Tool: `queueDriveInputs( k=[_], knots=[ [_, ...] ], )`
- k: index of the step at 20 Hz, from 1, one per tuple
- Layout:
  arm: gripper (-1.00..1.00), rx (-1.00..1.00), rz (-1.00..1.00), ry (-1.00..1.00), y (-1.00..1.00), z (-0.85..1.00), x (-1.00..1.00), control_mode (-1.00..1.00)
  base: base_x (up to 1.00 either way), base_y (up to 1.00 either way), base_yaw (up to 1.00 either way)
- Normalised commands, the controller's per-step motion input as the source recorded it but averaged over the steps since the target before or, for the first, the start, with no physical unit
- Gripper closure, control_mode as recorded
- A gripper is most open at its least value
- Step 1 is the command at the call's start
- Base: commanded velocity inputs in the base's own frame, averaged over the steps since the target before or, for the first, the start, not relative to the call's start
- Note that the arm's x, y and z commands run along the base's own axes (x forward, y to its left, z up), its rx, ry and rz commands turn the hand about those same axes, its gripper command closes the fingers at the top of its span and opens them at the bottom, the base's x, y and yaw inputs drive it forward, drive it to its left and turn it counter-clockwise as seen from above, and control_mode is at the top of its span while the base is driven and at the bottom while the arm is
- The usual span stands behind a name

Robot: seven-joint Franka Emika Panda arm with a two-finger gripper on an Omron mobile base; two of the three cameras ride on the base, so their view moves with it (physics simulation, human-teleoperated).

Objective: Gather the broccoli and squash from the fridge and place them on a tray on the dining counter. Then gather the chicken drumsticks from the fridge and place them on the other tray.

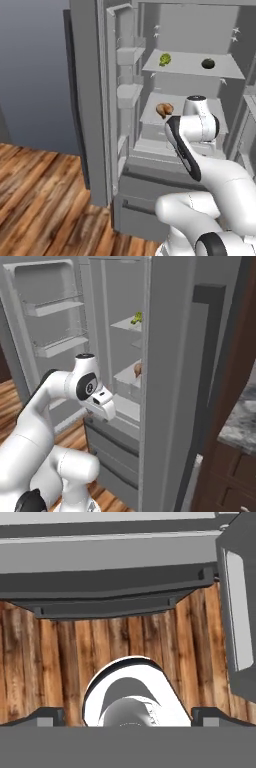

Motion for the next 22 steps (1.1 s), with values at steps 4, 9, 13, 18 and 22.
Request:
queueDriveInputs(
  k=[4, 9, 13, 18, 22],
  knots=[
    [-1.0, 0.0, 0.0, 0.0, 0.0, 0.0, 0.0, 1.0, 0.48, 0.15, -0.29],
    [-1.0, 0.0, 0.0, 0.0, 0.0, 0.0, 0.0, 1.0, 0.63, 0.14, -0.25],
    [-1.0, 0.0, 0.0, 0.0, 0.0, 0.0, 0.0, 1.0, 0.39, 0.01, -0.2],
    [-1.0, 0.0, 0.0, 0.0, 0.0, 0.0, 0.0, 1.0, 0.27, 0.3, -0.28],
    [-1.0, 0.0, 0.0, 0.0, 0.0, 0.0, 0.0, 1.0, 0.43, 0.32, -0.26]
  ],
)
